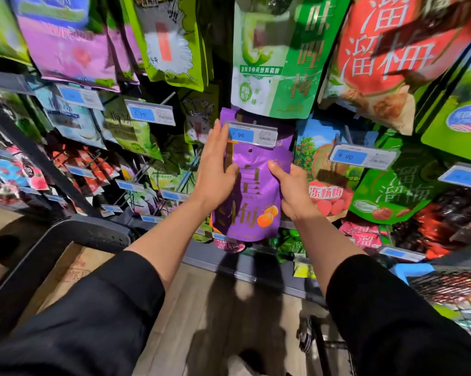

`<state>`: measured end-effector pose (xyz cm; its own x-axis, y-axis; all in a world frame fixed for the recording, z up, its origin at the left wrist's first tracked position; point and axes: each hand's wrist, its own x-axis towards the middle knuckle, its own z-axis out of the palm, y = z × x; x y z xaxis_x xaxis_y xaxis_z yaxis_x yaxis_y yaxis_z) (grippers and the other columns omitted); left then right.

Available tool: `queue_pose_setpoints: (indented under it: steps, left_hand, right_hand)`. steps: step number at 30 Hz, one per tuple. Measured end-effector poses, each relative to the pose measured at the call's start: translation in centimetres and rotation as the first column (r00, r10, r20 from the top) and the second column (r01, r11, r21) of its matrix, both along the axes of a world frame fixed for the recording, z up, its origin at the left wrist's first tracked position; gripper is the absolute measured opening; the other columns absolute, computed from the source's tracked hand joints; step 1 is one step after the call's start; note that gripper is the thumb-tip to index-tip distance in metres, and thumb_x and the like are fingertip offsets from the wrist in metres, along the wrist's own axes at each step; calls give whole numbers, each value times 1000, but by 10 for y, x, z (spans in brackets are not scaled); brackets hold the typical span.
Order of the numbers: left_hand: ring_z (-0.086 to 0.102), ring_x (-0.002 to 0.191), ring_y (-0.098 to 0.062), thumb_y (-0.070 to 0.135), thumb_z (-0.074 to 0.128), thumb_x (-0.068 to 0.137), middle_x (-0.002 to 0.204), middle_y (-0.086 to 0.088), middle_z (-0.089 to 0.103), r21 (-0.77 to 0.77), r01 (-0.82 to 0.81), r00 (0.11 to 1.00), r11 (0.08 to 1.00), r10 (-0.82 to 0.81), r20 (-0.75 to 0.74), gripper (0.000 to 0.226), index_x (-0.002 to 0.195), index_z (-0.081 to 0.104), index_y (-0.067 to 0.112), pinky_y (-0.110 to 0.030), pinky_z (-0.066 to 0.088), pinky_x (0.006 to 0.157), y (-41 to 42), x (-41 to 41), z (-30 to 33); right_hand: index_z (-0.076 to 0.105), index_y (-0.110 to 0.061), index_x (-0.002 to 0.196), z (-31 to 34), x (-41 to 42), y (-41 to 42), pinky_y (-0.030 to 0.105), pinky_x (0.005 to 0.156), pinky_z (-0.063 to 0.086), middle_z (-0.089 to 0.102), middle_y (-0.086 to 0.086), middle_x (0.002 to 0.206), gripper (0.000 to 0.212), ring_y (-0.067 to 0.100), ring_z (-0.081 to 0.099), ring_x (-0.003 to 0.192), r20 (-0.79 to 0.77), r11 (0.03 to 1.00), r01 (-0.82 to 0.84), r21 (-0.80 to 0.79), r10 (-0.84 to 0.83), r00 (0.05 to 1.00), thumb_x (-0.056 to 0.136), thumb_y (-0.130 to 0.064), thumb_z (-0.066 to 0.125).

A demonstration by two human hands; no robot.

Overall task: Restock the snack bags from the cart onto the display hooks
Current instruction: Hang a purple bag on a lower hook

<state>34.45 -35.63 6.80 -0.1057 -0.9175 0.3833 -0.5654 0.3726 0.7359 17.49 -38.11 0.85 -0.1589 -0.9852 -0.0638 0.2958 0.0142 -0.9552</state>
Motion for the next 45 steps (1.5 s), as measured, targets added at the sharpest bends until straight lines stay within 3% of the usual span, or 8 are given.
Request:
queue_pose_setpoints:
  steps: [5,11,17,22,27,32,39,45]
  left_hand:
    - [0,149,-22,-13,50,86,161,-7,6,1,37,999,999,-37,26,77,152,16,6,-7,-4,110,-7,-5,-5]
    - [2,149,-20,-20,42,81,161,-6,6,-12,35,999,999,-35,21,80,152,15,7,-10,-2,114,-10,-4,-10]
    - [2,149,-19,-22,39,81,161,-2,7,10,20,1000,1000,-20,8,81,152,16,7,-28,9,121,-12,-3,-13]
    - [5,149,-17,-24,38,80,161,-4,8,3,10,1000,1000,-10,4,82,152,17,7,-25,8,120,-12,-6,-14]
    - [3,149,-13,-23,35,81,161,3,9,14,21,999,1000,-20,-25,81,153,18,11,-48,27,117,-14,-3,-18]
    - [4,149,-13,-23,35,81,162,1,8,18,-2,1000,1000,2,-31,83,153,18,12,-46,29,116,-12,-5,-16]
    - [1,145,0,-24,36,81,162,2,4,17,-6,1000,1000,6,-27,85,154,15,13,-42,28,117,-10,-9,-17]
    - [4,148,-8,-22,42,85,163,0,4,-29,-15,1000,999,14,-26,82,154,14,13,-32,33,115,-15,-10,-24]
  right_hand:
    - [70,-8,94,-2,-3,-6,46,89,54,74,8,90,10,27,68,90,28,1000,18,1,-18,999,93,-8,61]
    - [73,-11,79,5,-2,-21,49,82,53,70,9,86,11,24,63,84,-9,996,88,-1,-88,996,88,-14,66]
    - [51,10,88,-20,2,-31,41,71,41,53,10,83,73,22,48,80,-57,998,69,-8,-69,996,64,-52,81]
    - [63,-8,67,2,13,-31,38,68,40,54,10,77,19,21,47,76,-76,993,115,-26,-117,990,83,-19,66]
    - [49,12,82,-10,9,-35,37,66,35,47,7,79,54,20,42,76,-84,989,131,-63,-136,987,72,-38,68]
    - [61,3,79,-11,9,-33,38,68,35,48,6,81,27,20,42,79,-73,991,129,-42,-132,989,81,-24,67]
    - [59,1,72,-1,16,-38,35,61,33,46,6,73,20,19,39,70,-104,986,162,-49,-167,981,84,-14,65]
    - [56,-4,63,-6,12,-35,27,56,29,39,4,65,25,14,33,63,-80,965,248,-82,-255,964,85,-9,68]
